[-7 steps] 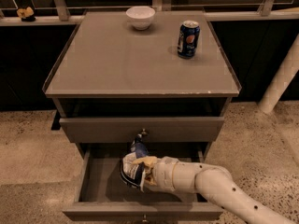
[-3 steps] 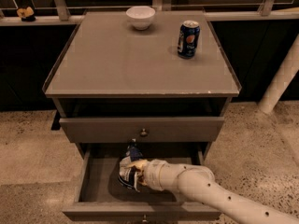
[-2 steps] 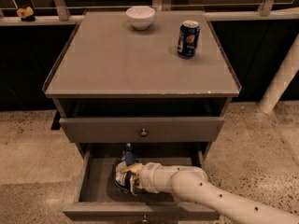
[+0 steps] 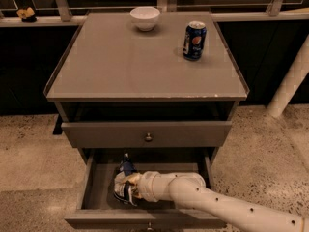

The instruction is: Place blue chip bag into middle drawer

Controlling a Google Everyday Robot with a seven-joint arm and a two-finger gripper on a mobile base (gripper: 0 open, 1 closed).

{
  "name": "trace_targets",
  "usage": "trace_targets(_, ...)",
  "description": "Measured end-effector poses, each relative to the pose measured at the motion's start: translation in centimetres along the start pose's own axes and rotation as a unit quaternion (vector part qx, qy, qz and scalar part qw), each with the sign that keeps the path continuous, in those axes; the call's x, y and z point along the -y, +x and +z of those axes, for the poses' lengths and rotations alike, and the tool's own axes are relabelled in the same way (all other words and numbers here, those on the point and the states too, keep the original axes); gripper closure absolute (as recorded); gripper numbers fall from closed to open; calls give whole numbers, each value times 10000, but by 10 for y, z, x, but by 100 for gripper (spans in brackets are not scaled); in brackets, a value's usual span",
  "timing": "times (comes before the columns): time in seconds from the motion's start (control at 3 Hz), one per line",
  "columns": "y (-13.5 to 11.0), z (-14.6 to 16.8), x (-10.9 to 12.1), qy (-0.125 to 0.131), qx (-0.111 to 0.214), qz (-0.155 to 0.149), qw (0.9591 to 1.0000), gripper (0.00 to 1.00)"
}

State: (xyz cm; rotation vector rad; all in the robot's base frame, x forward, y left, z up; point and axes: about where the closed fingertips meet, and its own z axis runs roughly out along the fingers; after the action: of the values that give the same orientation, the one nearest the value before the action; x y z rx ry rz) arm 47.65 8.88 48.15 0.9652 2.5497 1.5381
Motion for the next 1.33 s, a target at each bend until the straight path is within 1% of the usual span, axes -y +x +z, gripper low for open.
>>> trace_targets(0.33,-12,20,-7,-126,-53,176,9998,100)
trace_targets(0.67,-12,20,-7,-126,-53,176,9998,100)
trace_targets(1.0,-12,20,-7,-126,-53,176,9998,81)
trace_targets(1.33,-12,20,-7,-126,-53,176,9998,58)
